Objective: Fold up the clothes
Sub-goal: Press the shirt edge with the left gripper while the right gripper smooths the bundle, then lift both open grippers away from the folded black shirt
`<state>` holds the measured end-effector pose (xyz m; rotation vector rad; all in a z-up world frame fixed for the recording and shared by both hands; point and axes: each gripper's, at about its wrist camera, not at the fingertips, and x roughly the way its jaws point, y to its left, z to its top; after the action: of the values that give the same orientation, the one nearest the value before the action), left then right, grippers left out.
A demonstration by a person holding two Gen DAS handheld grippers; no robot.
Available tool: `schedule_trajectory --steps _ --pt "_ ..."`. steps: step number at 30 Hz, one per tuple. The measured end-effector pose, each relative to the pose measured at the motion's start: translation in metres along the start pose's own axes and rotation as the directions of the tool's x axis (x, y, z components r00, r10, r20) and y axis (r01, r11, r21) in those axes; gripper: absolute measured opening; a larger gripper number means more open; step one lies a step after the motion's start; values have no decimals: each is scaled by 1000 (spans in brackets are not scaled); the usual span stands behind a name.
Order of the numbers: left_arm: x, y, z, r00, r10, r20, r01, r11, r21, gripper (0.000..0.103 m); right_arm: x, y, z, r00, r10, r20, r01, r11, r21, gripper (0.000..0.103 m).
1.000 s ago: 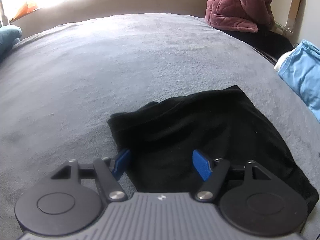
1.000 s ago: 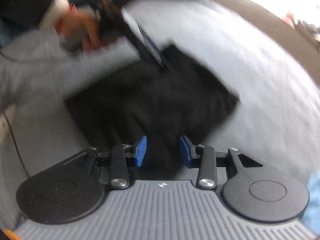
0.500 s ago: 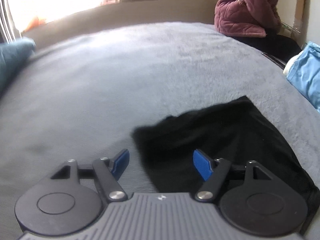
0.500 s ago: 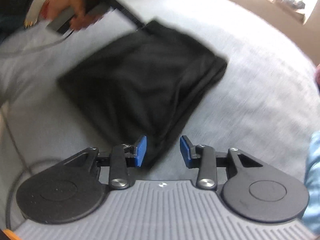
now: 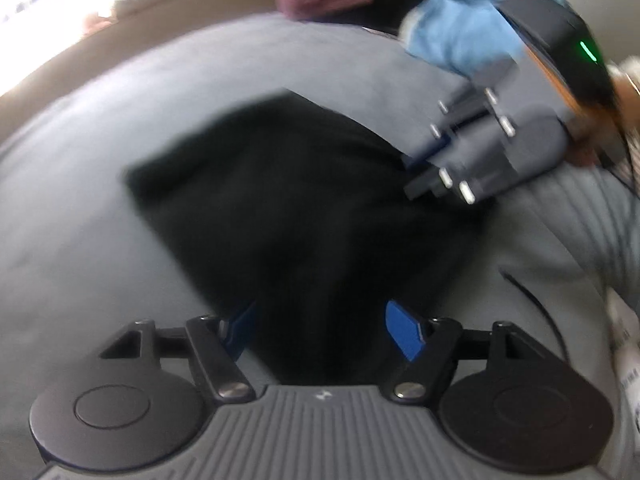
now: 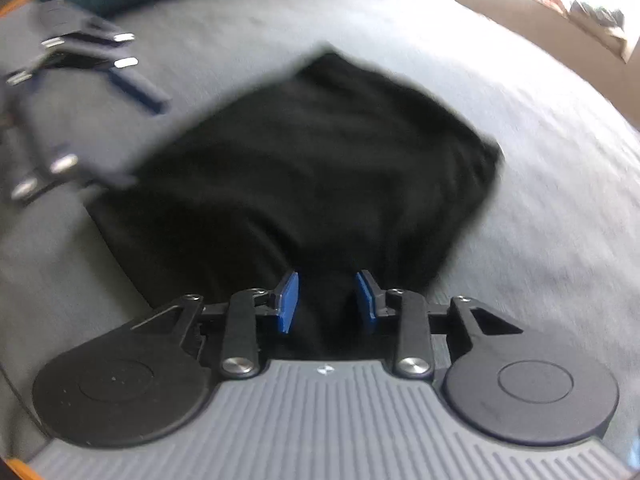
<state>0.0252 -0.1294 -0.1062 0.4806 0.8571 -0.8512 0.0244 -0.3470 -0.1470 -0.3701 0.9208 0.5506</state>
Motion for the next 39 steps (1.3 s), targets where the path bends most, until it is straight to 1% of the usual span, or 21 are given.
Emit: schedule_trajectory --steps 3,5,6,8,9,12,14,15,17,18,19,21,25,26,29,30,31,32,34,37,39 --pt "-4 -1 -3 1000 -2 24 1 999 38 71 -16 -14 -6 1000 -22 -4 22 995 94 27" --pt "-5 5 -1 999 -3 48 2 1000 17 71 -30 -17 -1 998 -46 38 42 993 110 26" --pt "-4 8 1 998 -12 54 12 1000 -3 71 -33 -18 4 997 -47 63 39 992 119 26" --pt "0 12 2 998 -25 54 28 999 -41 71 -30 -18 14 995 -37 91 25 991 129 26" --pt "4 11 2 998 -37 42 40 998 -54 71 -26 -17 17 994 -31 102 17 992 129 25" --pt "16 12 -2 998 -69 -5 68 993 -100 71 -10 -27 6 999 -30 45 22 986 168 23" --pt "15 14 -11 998 -66 -9 64 989 -130 71 2 -35 -2 1000 -28 2 27 980 196 20" --pt "13 14 -14 998 -64 0 64 988 -139 71 -1 -43 -5 999 -34 2 33 972 234 20" --pt "10 16 -19 998 -62 14 63 986 -156 71 -13 -62 -9 999 -51 15 43 946 320 14" --pt "9 17 -20 998 -64 14 65 985 -161 71 -19 -71 -11 998 -60 20 48 931 363 14" --pt "11 17 -19 998 -64 10 65 985 -159 72 -22 -74 -8 997 -63 41 43 925 378 14" --pt "16 17 -14 998 -60 0 59 986 -154 72 -24 -74 3 994 -64 85 26 924 382 14" --pt "22 11 -3 997 -74 -18 71 986 -151 73 -11 -59 20 989 -18 149 -33 940 338 14" --pt "23 9 -3 997 -72 -18 68 986 -149 74 -5 -55 22 988 -4 157 -48 944 328 14" --pt "26 4 -4 998 -56 -21 52 988 -144 75 10 -53 20 992 9 127 -51 942 330 14" --pt "26 3 -5 998 -54 -20 50 988 -145 76 13 -57 16 993 -1 114 -39 935 354 14" --pt "26 3 -5 998 -52 -19 49 988 -146 76 14 -65 10 994 1 113 -47 916 398 14" --pt "25 3 -6 998 -52 -18 49 988 -149 77 14 -74 5 993 8 117 -60 893 447 14" --pt "26 4 -7 998 -57 -20 53 987 -153 79 12 -91 -5 995 -15 100 -41 843 536 14" --pt "29 6 -6 997 -71 -23 66 984 -166 84 4 -109 -18 995 -34 93 -31 786 617 15" --pt "30 8 -5 996 -83 -23 77 980 -183 90 -6 -111 -23 994 -38 106 -40 765 642 16"
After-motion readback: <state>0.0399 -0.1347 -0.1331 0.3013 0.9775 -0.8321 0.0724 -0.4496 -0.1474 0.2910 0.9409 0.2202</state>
